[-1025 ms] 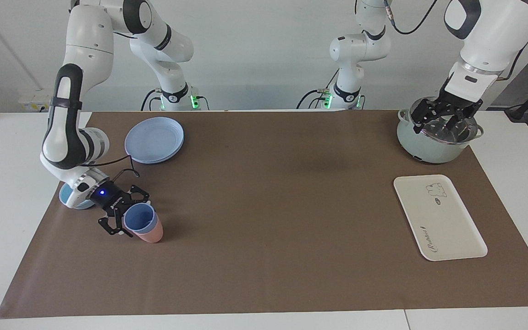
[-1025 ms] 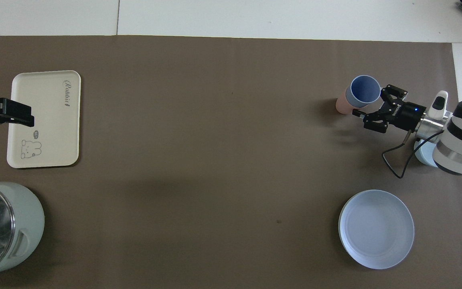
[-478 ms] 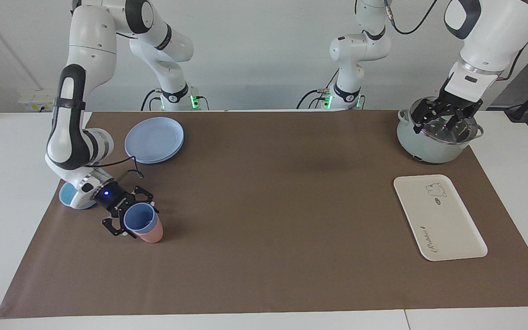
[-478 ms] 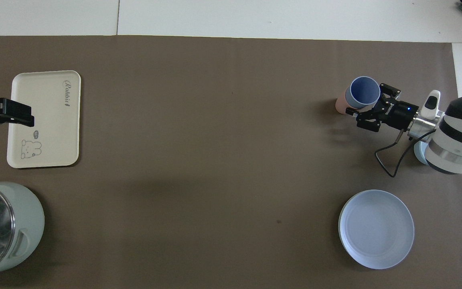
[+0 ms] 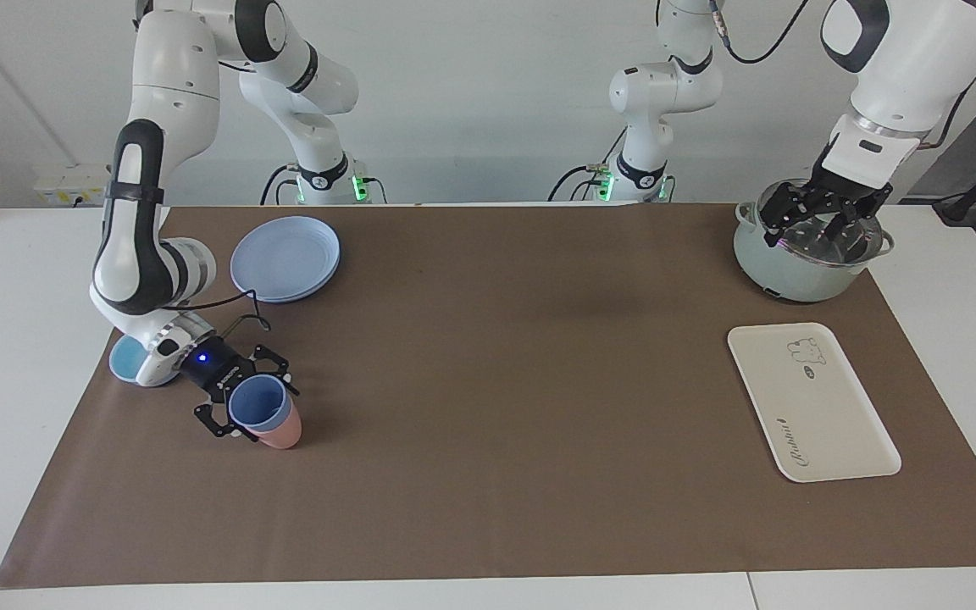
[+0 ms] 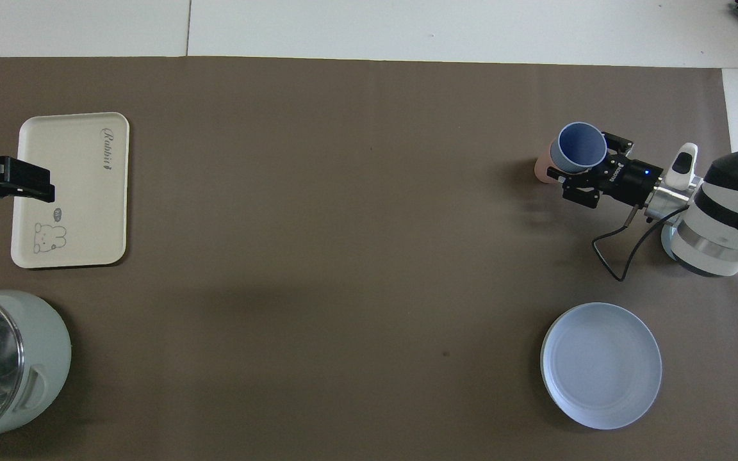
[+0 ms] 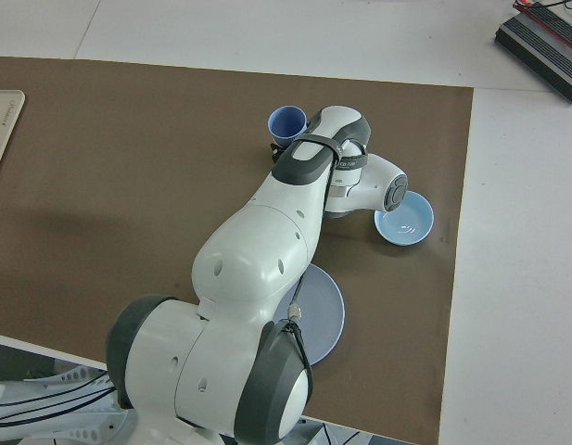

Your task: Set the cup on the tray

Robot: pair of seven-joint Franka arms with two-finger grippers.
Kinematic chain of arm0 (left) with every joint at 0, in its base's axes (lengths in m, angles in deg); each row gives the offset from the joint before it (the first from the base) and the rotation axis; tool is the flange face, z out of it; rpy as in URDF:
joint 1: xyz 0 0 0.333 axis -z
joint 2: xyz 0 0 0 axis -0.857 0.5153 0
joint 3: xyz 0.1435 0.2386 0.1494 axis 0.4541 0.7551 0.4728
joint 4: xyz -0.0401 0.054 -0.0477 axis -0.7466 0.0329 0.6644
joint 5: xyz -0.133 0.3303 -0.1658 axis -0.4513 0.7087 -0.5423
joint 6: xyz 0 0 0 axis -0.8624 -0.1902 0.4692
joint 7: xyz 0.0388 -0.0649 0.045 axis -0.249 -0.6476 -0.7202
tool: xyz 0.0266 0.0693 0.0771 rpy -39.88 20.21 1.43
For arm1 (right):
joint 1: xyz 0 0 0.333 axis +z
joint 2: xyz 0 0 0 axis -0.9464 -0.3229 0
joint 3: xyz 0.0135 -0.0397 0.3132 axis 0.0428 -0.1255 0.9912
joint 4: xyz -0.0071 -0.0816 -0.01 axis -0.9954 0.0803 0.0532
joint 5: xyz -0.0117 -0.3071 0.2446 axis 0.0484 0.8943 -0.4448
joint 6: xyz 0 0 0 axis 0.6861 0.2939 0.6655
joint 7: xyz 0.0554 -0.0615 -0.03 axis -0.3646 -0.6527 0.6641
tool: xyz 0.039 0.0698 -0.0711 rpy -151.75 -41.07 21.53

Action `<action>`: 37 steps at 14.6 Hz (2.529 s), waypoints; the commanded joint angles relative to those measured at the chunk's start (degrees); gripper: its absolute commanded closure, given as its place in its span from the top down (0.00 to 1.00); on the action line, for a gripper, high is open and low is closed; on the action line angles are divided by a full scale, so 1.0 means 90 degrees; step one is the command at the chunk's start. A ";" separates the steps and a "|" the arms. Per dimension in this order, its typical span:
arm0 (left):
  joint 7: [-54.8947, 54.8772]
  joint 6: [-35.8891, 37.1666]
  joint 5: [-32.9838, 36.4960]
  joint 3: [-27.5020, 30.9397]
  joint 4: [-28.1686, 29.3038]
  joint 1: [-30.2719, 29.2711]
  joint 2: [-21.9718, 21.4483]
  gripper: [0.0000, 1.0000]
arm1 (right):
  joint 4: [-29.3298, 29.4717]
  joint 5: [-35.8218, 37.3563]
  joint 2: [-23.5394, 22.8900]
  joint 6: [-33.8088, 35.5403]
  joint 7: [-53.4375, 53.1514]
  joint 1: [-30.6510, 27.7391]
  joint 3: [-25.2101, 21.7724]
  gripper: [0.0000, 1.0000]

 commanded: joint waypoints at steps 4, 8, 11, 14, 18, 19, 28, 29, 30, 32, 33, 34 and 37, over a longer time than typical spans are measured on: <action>0.0079 0.0030 0.0100 -0.0047 0.0138 0.0094 -0.0131 1.00 | -0.0008 -0.0214 0.0041 -0.0133 0.0129 0.0001 0.0021 0.00; 0.0079 0.0040 0.0100 -0.0056 0.0148 0.0104 -0.0131 1.00 | 0.0012 0.0690 0.0567 -0.0298 -0.0541 0.0186 -0.0008 0.00; -0.0018 -0.0096 0.0042 -0.0076 0.0255 0.0104 -0.0190 1.00 | 0.0051 0.2864 0.1309 -0.0719 -0.2326 0.0527 0.0001 0.00; -0.0018 -0.0204 -0.0736 -0.0086 0.0275 0.0075 -0.0180 1.00 | 0.0245 0.4741 0.1837 -0.0739 -0.4201 0.0986 -0.0008 0.00; 0.0030 -0.0486 -0.2132 -0.0076 0.0285 0.0026 -0.0161 1.00 | 0.0792 0.6629 0.2063 -0.0476 -0.6585 0.1825 0.0040 0.00; 0.0079 -0.0584 -0.2523 -0.0066 0.0294 0.0055 -0.0141 1.00 | 0.0996 0.6941 0.2044 -0.0350 -0.7044 0.2079 0.0040 0.00; 0.1046 -0.3452 -0.4994 -0.0095 0.0714 0.1547 0.0669 1.00 | 0.1954 0.8661 0.1615 0.0169 -0.8892 0.3984 0.0040 0.00; 0.1046 -0.3784 -0.5181 -0.0095 0.0753 0.1714 0.0747 1.00 | 0.2013 0.8818 0.1575 0.0179 -0.9069 0.4044 0.0050 0.00; 0.1036 -0.3991 -0.5328 -0.0095 0.0821 0.1909 0.0777 1.00 | 0.2033 0.8839 0.1546 0.0179 -0.9090 0.4073 0.0050 0.00; 0.1007 -0.4100 -0.5359 -0.0105 0.1036 0.2135 0.0777 1.00 | 0.2082 0.8868 0.1507 0.0198 -0.9090 0.4161 0.0050 0.00; 0.0978 -0.4100 -0.5359 -0.0105 0.1095 0.2242 0.0767 1.00 | 0.2092 0.8926 0.1487 0.0237 -0.9090 0.4171 0.0050 0.00; 0.0949 -0.4129 -0.5359 -0.0105 0.1144 0.2340 0.0777 1.00 | 0.2092 0.9014 0.1487 0.0247 -0.9090 0.4220 0.0050 0.00; 0.0929 -0.4344 -0.5359 -0.0105 0.1436 0.2642 0.0728 0.95 | 0.2092 0.9054 0.1477 0.0247 -0.9080 0.4240 0.0050 0.00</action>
